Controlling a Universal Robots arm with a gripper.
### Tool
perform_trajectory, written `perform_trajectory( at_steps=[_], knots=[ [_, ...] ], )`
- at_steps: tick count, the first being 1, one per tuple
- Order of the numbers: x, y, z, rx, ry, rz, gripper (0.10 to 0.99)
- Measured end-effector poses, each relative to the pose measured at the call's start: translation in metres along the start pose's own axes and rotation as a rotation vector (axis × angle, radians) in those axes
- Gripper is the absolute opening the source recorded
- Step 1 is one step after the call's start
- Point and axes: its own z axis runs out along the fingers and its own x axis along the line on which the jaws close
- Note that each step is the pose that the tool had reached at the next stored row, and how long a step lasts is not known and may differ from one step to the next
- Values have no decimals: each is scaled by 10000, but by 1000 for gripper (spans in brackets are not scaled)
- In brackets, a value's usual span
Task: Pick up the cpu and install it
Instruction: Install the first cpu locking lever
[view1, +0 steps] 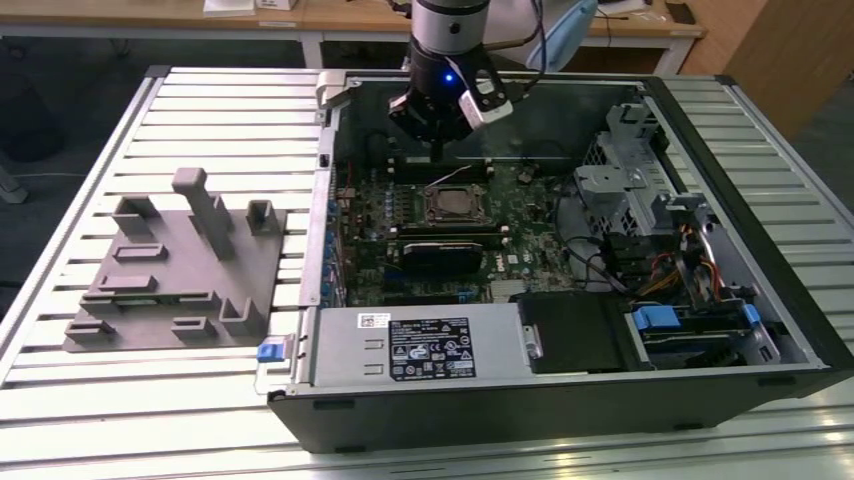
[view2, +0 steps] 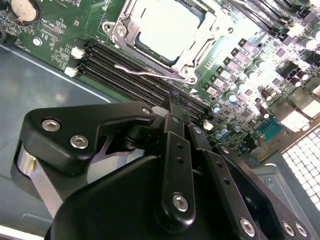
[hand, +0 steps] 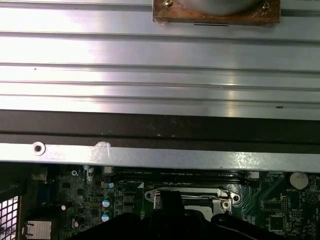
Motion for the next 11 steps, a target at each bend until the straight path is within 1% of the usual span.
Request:
perform_trajectory(
  at_steps=[11],
  knots=[
    [0, -10, 10, 0, 0, -1, 106]
  ],
)
